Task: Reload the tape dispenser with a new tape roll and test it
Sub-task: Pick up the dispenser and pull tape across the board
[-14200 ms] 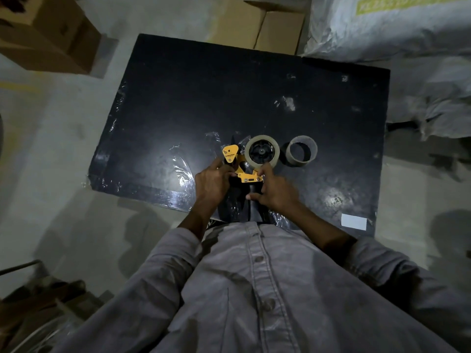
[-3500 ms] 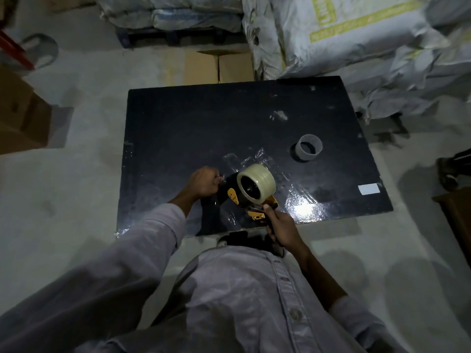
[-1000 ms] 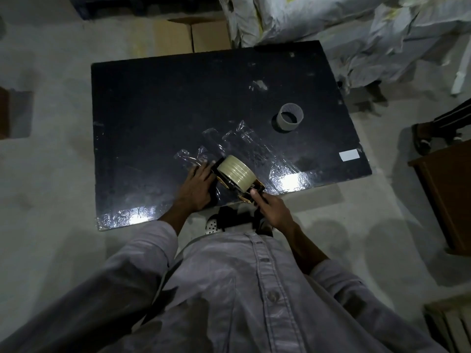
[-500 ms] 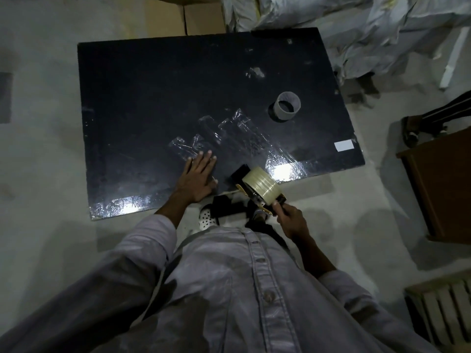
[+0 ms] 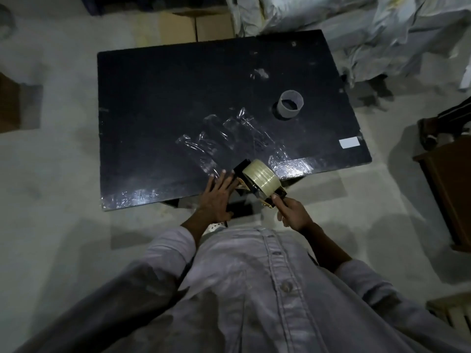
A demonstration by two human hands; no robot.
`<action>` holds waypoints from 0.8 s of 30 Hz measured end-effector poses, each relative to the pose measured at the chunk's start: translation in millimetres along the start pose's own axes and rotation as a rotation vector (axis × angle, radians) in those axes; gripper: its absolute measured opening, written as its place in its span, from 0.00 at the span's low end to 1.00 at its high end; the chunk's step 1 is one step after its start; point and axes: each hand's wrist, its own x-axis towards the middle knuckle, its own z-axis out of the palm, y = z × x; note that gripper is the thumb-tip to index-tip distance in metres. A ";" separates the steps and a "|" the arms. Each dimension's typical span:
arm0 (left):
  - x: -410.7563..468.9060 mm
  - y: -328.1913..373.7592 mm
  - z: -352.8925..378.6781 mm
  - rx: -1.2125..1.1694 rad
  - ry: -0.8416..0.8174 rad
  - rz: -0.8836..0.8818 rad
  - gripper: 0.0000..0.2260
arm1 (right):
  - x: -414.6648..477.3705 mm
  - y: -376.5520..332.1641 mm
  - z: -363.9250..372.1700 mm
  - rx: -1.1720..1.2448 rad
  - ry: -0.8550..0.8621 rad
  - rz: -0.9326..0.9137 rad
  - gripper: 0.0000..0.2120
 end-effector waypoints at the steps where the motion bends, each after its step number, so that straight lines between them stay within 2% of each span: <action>1: -0.9 2.3 -3.9 0.013 -0.010 -0.017 0.59 | 1.3 -2.6 -3.1 -0.016 -0.036 -0.008 0.43; 4: -3.5 6.3 -13.4 0.025 -0.030 -0.080 0.60 | 5.8 -7.8 -6.5 0.033 -0.084 -0.020 0.45; 8: -5.0 8.1 -24.4 0.027 -0.072 -0.107 0.62 | 17.6 -2.1 -1.9 0.061 -0.068 -0.035 0.41; 11: -6.0 7.5 -33.1 0.048 -0.109 -0.134 0.62 | 8.8 -13.9 -3.3 0.000 -0.074 -0.077 0.37; 14: -7.2 11.9 -41.4 0.072 -0.134 -0.162 0.60 | -5.3 -19.1 -7.6 -0.078 -0.068 -0.144 0.40; 18: -6.1 19.6 -46.7 0.067 -0.146 -0.197 0.61 | -14.7 9.7 -20.5 -0.150 -0.049 -0.158 0.42; 24: -5.5 29.9 -48.2 0.033 -0.136 -0.210 0.61 | -31.3 40.6 -33.8 0.045 -0.046 -0.153 0.40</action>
